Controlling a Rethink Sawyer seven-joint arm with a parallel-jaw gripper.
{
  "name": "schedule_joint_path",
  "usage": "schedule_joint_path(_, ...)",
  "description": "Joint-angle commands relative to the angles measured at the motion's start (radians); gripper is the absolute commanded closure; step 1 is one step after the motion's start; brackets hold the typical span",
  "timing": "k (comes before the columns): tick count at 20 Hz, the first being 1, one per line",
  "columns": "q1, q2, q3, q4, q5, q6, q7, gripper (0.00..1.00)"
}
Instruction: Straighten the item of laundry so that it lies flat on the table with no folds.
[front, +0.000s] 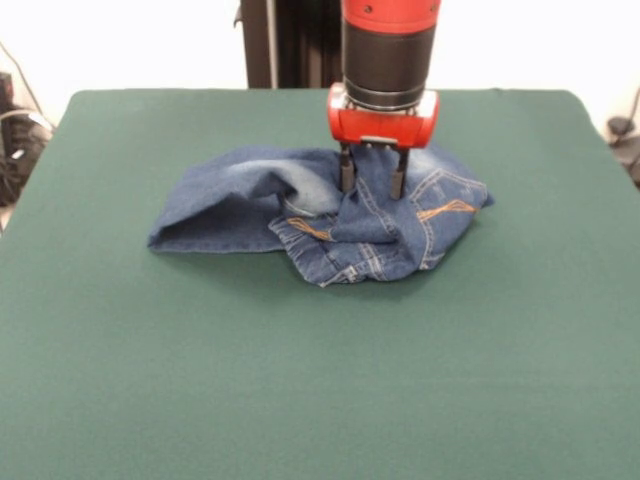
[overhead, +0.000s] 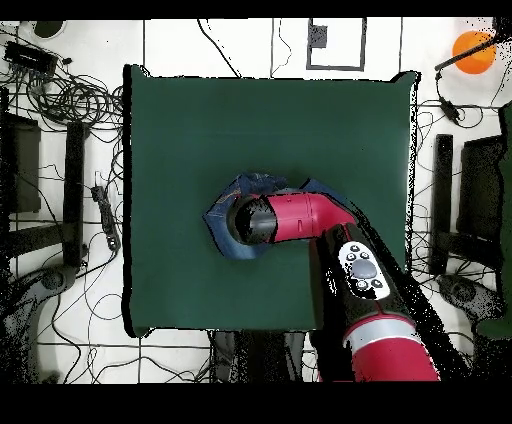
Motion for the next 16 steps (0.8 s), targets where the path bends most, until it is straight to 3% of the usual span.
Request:
schedule_joint_path(1, 0.011, 0.038, 0.058, 0.037, 0.008, 0.002, 0.020, 0.00)
schedule_joint_path(16, 0.014, 0.041, 0.056, 0.032, 0.006, -0.003, 0.023, 0.00)
